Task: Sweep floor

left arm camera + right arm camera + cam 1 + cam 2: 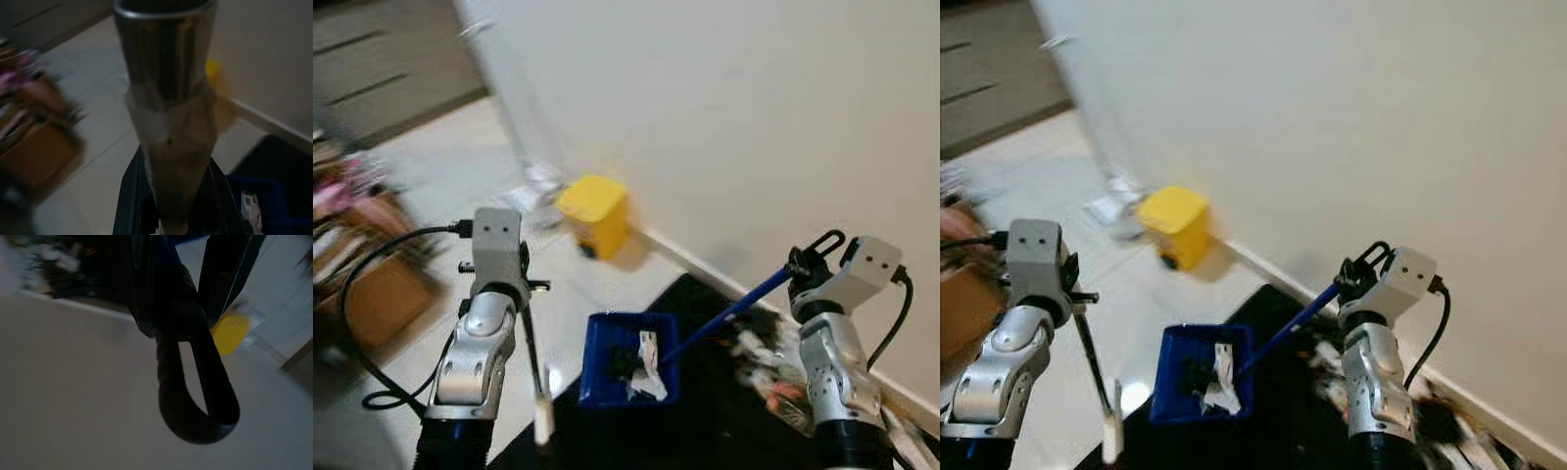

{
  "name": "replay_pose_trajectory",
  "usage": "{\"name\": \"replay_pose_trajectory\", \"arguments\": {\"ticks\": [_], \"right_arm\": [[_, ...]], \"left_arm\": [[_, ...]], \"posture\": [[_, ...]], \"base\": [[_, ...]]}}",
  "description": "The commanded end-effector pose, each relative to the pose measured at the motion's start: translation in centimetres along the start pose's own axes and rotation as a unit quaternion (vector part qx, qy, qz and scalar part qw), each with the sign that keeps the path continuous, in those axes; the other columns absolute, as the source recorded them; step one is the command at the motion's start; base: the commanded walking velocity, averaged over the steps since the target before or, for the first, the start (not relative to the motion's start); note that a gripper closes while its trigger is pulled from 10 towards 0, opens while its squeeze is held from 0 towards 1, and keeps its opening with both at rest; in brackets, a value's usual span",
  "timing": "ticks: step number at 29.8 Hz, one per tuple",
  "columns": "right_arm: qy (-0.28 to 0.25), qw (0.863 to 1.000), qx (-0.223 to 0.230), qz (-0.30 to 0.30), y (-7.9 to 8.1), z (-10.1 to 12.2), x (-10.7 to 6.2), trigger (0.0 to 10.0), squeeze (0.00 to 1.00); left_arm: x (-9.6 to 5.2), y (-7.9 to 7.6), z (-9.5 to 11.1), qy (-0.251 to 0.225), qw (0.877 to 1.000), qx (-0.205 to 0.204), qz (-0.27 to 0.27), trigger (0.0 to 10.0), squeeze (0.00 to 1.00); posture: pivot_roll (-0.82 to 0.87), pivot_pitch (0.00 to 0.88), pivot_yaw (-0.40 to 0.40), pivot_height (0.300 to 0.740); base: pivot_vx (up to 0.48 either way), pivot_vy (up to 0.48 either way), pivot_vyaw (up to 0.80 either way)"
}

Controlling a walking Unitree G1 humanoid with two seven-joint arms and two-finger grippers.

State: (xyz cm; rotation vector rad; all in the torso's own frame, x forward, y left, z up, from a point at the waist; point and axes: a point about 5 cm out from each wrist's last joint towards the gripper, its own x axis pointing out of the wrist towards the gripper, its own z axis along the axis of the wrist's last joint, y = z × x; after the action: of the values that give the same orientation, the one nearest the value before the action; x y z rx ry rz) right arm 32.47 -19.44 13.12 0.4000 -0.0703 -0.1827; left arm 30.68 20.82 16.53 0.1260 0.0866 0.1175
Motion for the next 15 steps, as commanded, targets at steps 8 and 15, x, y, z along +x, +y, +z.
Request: {"name": "replay_pose_trajectory", "arguments": {"ticks": [8,15], "right_arm": [[-0.014,1.0,0.016,0.006,0.25,0.42,-0.01,10.0,0.0],[-0.013,1.0,0.015,0.008,0.28,0.43,0.03,10.0,0.0]], "left_arm": [[-0.23,0.05,0.0,-0.003,1.0,0.01,0.006,10.0,0.0],[-0.26,0.07,-0.1,-0.001,1.0,0.008,0.007,10.0,0.0]], "posture": [[0.04,0.083,0.038,0.74],[0.04,0.085,0.035,0.74]], "base": [[0.0,0.0,0.8],[0.0,0.0,0.8]]}}
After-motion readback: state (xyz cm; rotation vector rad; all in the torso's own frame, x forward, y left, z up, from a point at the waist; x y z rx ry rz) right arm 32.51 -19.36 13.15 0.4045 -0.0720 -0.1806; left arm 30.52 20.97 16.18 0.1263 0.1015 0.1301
